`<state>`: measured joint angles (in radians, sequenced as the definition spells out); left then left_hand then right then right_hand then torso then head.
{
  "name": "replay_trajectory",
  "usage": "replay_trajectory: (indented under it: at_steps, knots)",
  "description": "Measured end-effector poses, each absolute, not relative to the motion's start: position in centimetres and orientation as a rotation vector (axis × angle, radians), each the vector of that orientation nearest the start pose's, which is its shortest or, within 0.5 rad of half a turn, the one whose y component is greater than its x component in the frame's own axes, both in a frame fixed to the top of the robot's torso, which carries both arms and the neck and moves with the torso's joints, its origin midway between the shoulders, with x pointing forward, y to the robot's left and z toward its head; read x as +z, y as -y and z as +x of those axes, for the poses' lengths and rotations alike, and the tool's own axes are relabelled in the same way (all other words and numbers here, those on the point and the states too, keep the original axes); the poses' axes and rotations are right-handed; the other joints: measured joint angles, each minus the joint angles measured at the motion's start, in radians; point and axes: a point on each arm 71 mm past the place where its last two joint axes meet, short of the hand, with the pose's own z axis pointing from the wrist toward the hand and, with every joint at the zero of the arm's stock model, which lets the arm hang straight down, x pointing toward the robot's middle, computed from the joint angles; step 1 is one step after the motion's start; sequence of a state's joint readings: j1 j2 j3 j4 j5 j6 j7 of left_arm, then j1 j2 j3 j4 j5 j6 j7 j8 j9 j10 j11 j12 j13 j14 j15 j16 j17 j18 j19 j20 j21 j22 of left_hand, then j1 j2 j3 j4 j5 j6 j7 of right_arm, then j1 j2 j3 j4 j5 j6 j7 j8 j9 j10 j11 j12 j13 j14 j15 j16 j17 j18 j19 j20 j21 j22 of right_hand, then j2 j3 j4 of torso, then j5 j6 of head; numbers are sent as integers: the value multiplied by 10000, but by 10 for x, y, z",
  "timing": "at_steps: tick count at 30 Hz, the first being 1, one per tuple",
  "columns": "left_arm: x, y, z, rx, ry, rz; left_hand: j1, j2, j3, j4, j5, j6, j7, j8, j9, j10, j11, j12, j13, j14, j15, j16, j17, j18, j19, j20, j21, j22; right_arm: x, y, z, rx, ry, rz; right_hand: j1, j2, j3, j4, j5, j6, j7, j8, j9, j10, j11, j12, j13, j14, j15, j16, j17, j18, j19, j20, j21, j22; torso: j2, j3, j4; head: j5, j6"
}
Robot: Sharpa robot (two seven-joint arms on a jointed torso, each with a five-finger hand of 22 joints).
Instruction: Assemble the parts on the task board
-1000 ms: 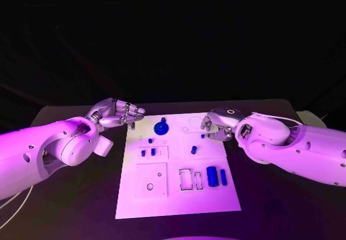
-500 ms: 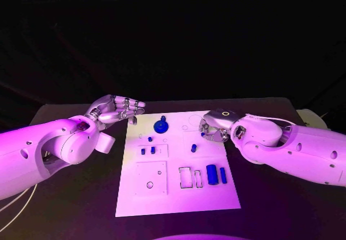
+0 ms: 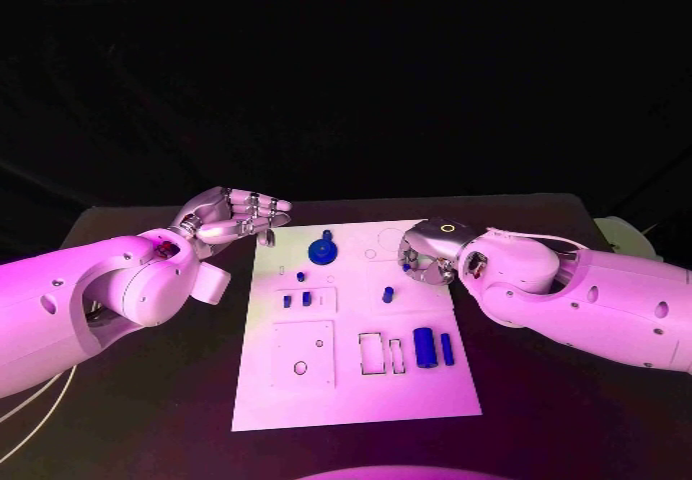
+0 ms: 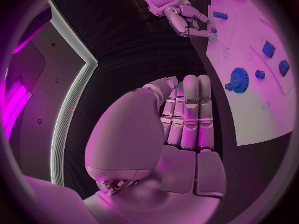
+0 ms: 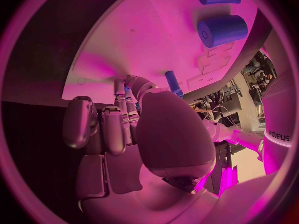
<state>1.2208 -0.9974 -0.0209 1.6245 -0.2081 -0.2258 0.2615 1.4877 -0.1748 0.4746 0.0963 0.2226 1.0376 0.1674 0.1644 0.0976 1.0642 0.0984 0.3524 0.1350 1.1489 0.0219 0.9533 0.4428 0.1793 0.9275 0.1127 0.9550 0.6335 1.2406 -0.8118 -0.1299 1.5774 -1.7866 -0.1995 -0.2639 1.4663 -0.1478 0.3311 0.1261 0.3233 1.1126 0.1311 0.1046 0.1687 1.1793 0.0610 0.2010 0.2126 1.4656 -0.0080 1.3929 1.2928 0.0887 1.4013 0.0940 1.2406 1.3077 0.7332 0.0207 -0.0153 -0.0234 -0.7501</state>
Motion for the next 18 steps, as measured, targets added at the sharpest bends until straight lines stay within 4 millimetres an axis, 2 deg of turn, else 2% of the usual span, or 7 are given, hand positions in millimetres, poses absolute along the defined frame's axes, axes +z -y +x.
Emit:
replay_trajectory:
  at_steps: [5, 8, 18]
  knots:
    - [-158, -246, 471, -14630, -15741, -9322, 0, 0, 0, 0, 0, 0, 0, 0, -10, 0, 0, 1, 0, 0, 0, 0, -4, 0, 0, 0, -46, 0, -198, 171, 469, 3910, -16790, -4920, 0, 0, 127, -45, -7, 150, -73, 70, 45, 188, -47, -1, -20, 28, -51, 0, 24, 2, 59, -59, 80, 0, 1, 5, -5, 11, -16]
    - [-158, -246, 471, -14629, -15747, -9335, 0, 0, 0, 0, 0, 0, 0, 0, -10, 0, 0, 1, -1, 0, 0, 0, -8, 0, 0, 0, -45, 0, -198, 170, 469, 3900, -16776, -4917, -7, 7, 156, -73, -40, 199, -60, 69, 48, 225, -84, -1, -31, 28, -51, 0, 25, 2, 66, -67, 95, -1, 2, 5, -5, 11, -31]
    - [-159, -246, 471, -14612, -15773, -9363, 0, 0, -28, -28, 0, -36, 37, 0, -10, -37, 38, 1, -2, 0, 1, 0, -18, 0, 0, 0, -45, -17, -198, 171, 469, 3876, -16722, -4869, -76, 167, 321, -126, -180, 310, -102, 108, 64, 316, -100, -52, -69, -7, -84, 37, 24, 19, 102, -102, 164, -2, 2, 2, -2, 25, -51]
